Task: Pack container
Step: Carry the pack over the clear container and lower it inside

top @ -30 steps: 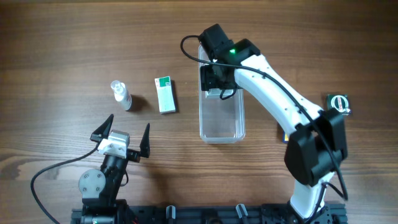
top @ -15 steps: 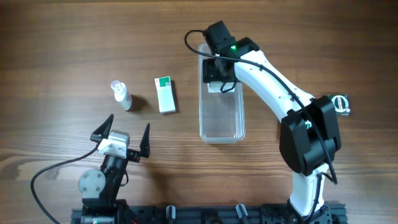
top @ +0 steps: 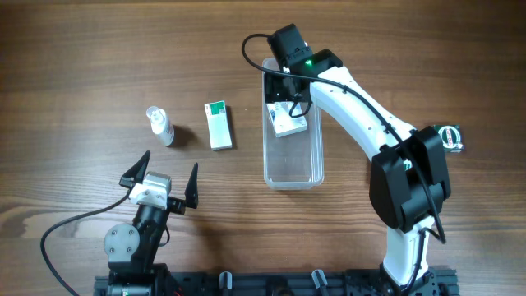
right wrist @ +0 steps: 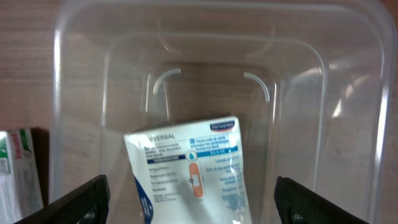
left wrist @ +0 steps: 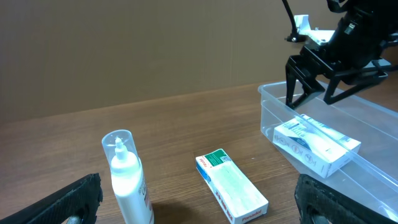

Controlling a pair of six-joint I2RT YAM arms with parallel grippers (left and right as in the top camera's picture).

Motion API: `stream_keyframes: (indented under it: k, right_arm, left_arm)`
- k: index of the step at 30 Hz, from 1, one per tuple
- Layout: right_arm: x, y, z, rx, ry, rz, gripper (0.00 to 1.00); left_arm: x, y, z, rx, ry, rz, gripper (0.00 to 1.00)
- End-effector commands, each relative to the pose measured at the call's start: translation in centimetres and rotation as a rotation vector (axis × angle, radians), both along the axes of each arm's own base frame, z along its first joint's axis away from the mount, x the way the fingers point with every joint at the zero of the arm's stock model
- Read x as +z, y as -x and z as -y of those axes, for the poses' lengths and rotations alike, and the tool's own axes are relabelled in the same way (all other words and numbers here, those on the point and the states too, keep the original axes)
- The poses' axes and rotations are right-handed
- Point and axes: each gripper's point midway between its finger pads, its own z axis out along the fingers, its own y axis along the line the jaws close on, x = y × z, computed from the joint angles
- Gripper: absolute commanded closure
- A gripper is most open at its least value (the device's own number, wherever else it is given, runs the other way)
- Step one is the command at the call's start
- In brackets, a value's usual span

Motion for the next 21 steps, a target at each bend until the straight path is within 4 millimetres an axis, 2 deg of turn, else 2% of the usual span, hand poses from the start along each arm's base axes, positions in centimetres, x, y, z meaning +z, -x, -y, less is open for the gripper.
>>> stream_keyframes:
  k: [1,3,5,6,9,11,13,15,19,21]
  right_arm:
    - [0.4,0.4,-0.5,0.056,0.007,-0.03,0.17]
    - [0.6,1.7,-1.0,0.131,-0.006,-0.087,0.26]
    - [-0.1,3.6,-0.1,0.169,0.035,-0.168,0.57]
    - [-0.3,4.3,0.3,0.175,0.051,-0.197,0.68]
    - [-0.7,7.0,1.7,0.19,0.1,-0.311,0.93]
    - [-0.9,8.8,1.8,0.199,0.087,-0.391,0.96]
    - [-1.5,9.6,1.7,0.215,0.074,-0.424,0.95]
    - [-2.9,10.9,1.4,0.235,0.04,-0.469,0.96]
    - [-5.9,10.6,0.9,0.235,0.003,-0.431,0.96]
    - [-6.6,10.4,0.7,0.238,-0.008,-0.414,0.96]
  left_arm:
    - [-0.2,0.0,0.0,-0.002,-0.001,-0.001,0.0]
    - [-0.2,0.0,0.0,-0.002,-0.001,-0.001,0.0]
    - [-0.2,0.0,0.0,-0.002,-0.001,-0.001,0.0]
    - [-0.2,0.0,0.0,-0.002,-0.001,-0.001,0.0]
    - [-0.2,0.0,0.0,-0.002,-0.001,-0.001,0.0]
    - [-0.2,0.0,0.0,-0.002,-0.001,-0.001,0.0]
    - [-0.2,0.0,0.0,-0.002,-0.001,-0.001,0.0]
    - [-0.2,0.0,0.0,-0.002,-0.001,-0.001,0.0]
    - [-0.2,0.0,0.0,-0.002,-0.001,-0.001,0.0]
    - [-0.2,0.0,0.0,-0.002,-0.001,-0.001,0.0]
